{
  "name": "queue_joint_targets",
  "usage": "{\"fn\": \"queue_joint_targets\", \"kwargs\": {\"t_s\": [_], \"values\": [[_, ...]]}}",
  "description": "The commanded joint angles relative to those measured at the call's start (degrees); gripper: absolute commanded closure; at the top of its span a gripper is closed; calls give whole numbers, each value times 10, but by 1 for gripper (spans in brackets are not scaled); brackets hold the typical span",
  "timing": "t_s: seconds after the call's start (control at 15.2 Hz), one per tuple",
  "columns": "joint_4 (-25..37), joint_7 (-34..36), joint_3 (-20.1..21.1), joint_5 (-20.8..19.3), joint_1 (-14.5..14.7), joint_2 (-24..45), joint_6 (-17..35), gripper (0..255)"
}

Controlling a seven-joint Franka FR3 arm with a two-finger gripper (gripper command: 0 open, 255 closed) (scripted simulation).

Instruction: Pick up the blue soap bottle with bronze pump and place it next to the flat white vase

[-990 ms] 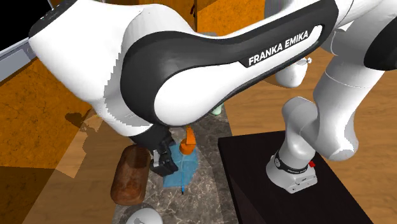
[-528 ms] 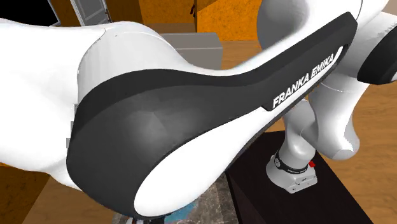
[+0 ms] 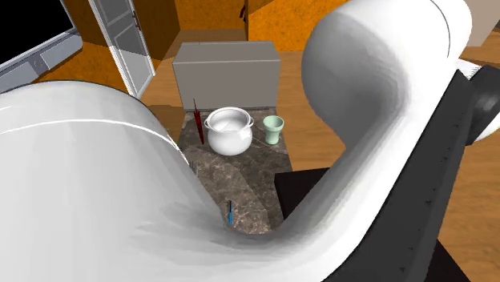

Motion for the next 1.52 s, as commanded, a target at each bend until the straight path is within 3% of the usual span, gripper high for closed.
{"fn": "queue_joint_targets", "kwargs": {"t_s": [0.0,0.13,0.73,1.45], "values": [[67,24,7,-2,19,46,-20,255],[139,42,10,-6,37,92,-46,255],[26,37,10,-3,30,65,40,255],[-67,34,9,-3,27,60,128,255]]}}
